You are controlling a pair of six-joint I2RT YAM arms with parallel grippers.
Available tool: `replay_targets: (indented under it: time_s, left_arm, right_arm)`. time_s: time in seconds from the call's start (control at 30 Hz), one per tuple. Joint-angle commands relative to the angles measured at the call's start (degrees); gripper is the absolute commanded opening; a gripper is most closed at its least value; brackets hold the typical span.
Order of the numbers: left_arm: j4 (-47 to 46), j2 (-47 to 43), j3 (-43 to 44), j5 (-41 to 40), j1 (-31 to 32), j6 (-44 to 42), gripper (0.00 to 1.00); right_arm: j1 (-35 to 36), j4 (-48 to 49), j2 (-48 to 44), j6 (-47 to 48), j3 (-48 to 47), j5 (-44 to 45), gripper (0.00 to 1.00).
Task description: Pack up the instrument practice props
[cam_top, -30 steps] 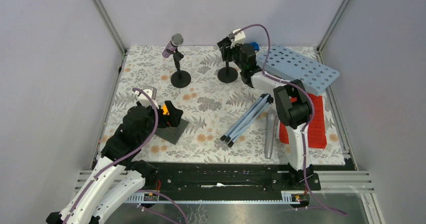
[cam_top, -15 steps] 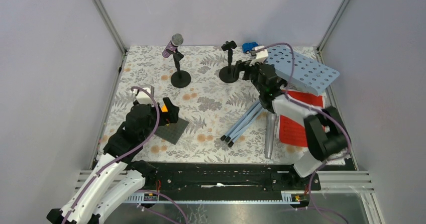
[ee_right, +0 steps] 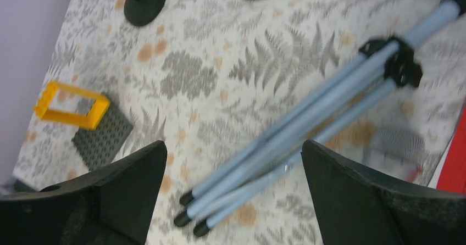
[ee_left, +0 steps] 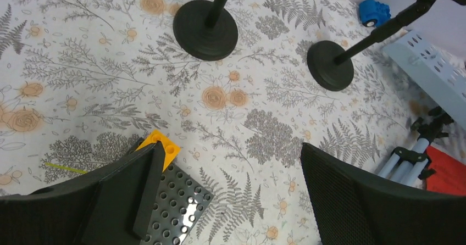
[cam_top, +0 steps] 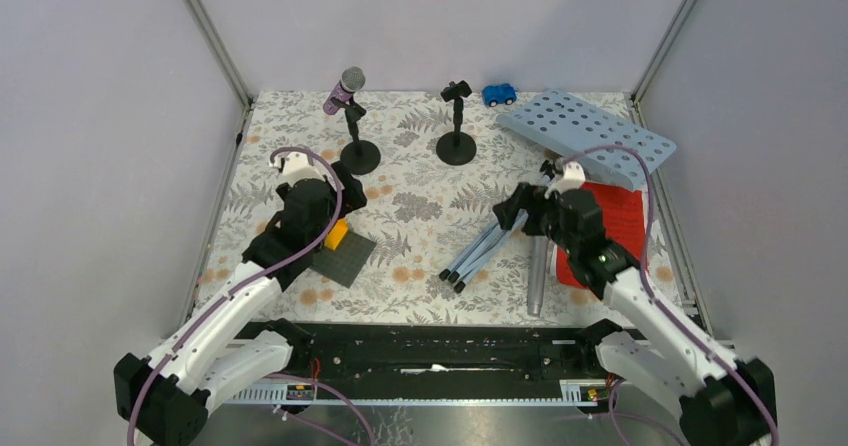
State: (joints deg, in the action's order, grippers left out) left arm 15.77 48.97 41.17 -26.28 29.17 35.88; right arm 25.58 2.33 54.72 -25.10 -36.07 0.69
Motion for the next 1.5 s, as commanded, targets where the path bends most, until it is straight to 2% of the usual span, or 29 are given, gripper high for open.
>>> replay_targets:
  time_s: [0.0, 0.1, 0.2, 0.3, 0.4, 0.6, 0.83, 1.03, 1.27, 1.47]
  left_arm:
    - [-3.06, 2.28, 8.72, -4.37, -0.19, -1.36, 0.99]
    - [4.98, 1.52, 14.28, -6.45, -0.21, -4.56, 0.99]
    - [11.89, -2.1, 16.78, -7.19, -0.16, -7.41, 0.99]
    - [16.29, -7.09, 16.63, -6.82, -0.16, -8.51, 0.99]
    - [21.29, -10.86, 16.71, -6.55, -0.16, -8.63, 0.99]
    - [25.54, -15.79, 13.26, -4.11, -0.16, -8.21, 0.99]
    - [25.51, -18.63, 6.84, -2.89, -0.16, -7.54, 0.99]
    - [24.23, -21.77, 4.99, -5.64, -0.18, -8.9, 0.99]
    - [22.47, -24.19, 3.57, -4.88, -0.16, -11.29, 0.99]
    - [22.48, -25.12, 3.42, -5.18, -0.25, -11.88, 0.99]
  right_arm:
    - [0.34, -3.94, -11.47, -4.49, 6.84, -6.43, 1.0]
    - [0.43, 2.02, -14.85, -2.66, 8.74, -9.86, 1.0]
    - [1.35, 5.5, -11.26, -2.65, 5.76, -11.72, 1.0]
    - [5.86, 8.87, -2.67, -0.47, 0.84, -9.21, 1.0]
    - [12.02, 16.47, 5.79, 5.11, -4.18, -7.16, 1.0]
    - [14.95, 40.98, 23.72, 11.59, -11.78, -17.18, 1.0]
    - [15.2, 50.86, 44.42, 21.32, -29.68, -27.72, 1.0]
    - [15.08, 49.64, 59.48, 32.02, -45.91, -29.85, 1.0]
    - [14.17, 44.92, 74.76, 31.57, -66.99, -32.65, 1.0]
    - [14.15, 42.75, 83.02, 33.3, -77.25, -26.94, 1.0]
